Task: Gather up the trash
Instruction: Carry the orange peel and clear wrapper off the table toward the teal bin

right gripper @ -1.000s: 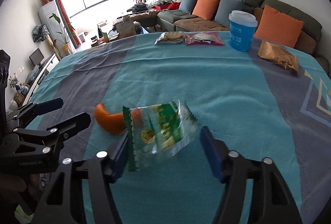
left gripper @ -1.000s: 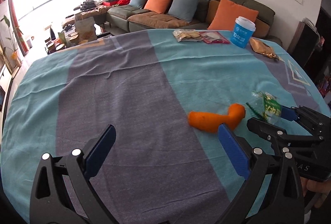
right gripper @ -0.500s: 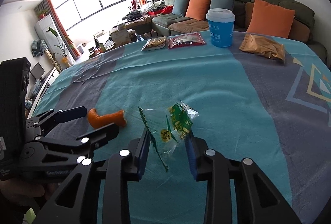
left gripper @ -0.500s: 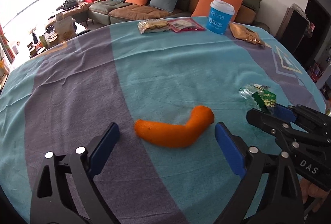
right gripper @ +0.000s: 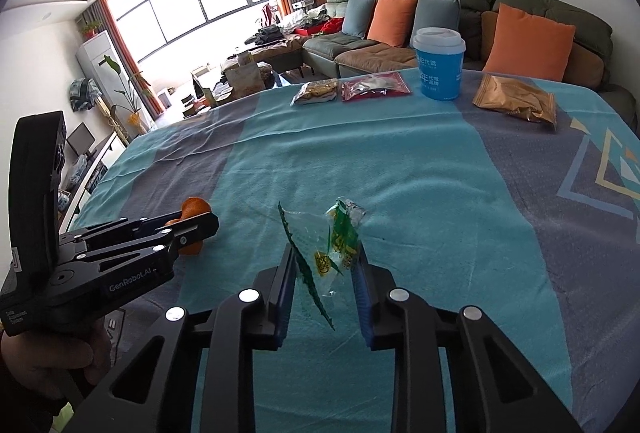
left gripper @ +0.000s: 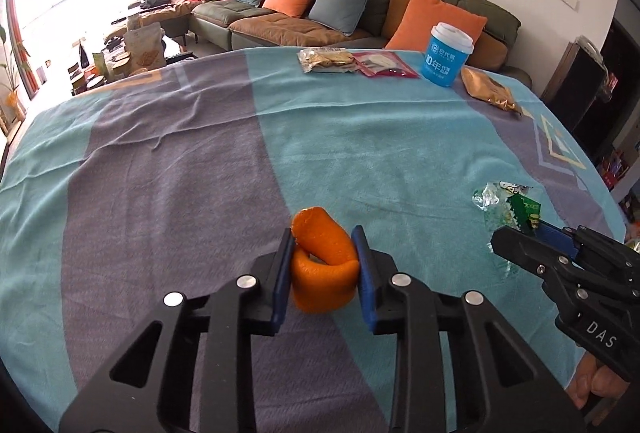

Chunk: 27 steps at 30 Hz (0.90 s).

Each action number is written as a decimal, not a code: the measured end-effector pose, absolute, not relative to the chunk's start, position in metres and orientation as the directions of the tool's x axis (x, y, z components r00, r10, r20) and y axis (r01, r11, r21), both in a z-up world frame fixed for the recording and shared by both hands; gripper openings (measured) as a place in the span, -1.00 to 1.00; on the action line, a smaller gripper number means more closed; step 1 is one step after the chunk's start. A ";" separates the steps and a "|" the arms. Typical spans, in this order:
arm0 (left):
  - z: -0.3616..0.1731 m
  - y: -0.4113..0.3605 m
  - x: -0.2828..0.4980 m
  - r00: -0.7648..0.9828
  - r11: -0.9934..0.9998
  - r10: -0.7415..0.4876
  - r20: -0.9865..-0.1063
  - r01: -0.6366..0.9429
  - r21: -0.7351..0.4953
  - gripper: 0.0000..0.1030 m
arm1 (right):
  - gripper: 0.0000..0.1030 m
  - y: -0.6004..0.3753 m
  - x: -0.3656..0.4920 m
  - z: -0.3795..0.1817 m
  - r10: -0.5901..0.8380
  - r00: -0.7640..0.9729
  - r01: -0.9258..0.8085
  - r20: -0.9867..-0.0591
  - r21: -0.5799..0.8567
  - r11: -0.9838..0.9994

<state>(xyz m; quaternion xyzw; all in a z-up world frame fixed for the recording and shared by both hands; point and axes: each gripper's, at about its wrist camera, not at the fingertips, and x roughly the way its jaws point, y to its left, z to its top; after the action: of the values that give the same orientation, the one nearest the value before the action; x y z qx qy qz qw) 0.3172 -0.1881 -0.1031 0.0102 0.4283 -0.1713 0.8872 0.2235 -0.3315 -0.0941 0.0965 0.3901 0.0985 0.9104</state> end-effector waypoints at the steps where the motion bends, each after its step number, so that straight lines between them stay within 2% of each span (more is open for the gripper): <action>1: -0.102 -0.185 0.315 0.578 0.942 -0.295 -0.761 0.308 -0.130 -0.46 | -0.54 -0.330 0.222 -0.093 0.257 0.677 -0.109 -0.689 0.251 0.962; 13: -0.065 -0.135 0.280 0.668 0.961 -0.265 -0.696 0.239 -0.137 -0.46 | -0.57 -0.287 0.203 -0.063 0.301 0.701 -0.204 -0.646 0.224 0.953; 27: -0.020 -0.025 0.192 0.790 0.981 -0.177 -0.587 0.097 -0.166 -0.46 | -0.58 -0.195 0.180 -0.027 0.423 0.688 -0.397 -0.590 0.182 0.900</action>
<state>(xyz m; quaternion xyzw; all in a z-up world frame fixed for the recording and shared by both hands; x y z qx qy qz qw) 0.1925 -0.0247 -0.0195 -0.0635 0.3157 -0.0724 0.9440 0.1803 -0.1951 -0.0268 0.0200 0.3263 0.2230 0.9184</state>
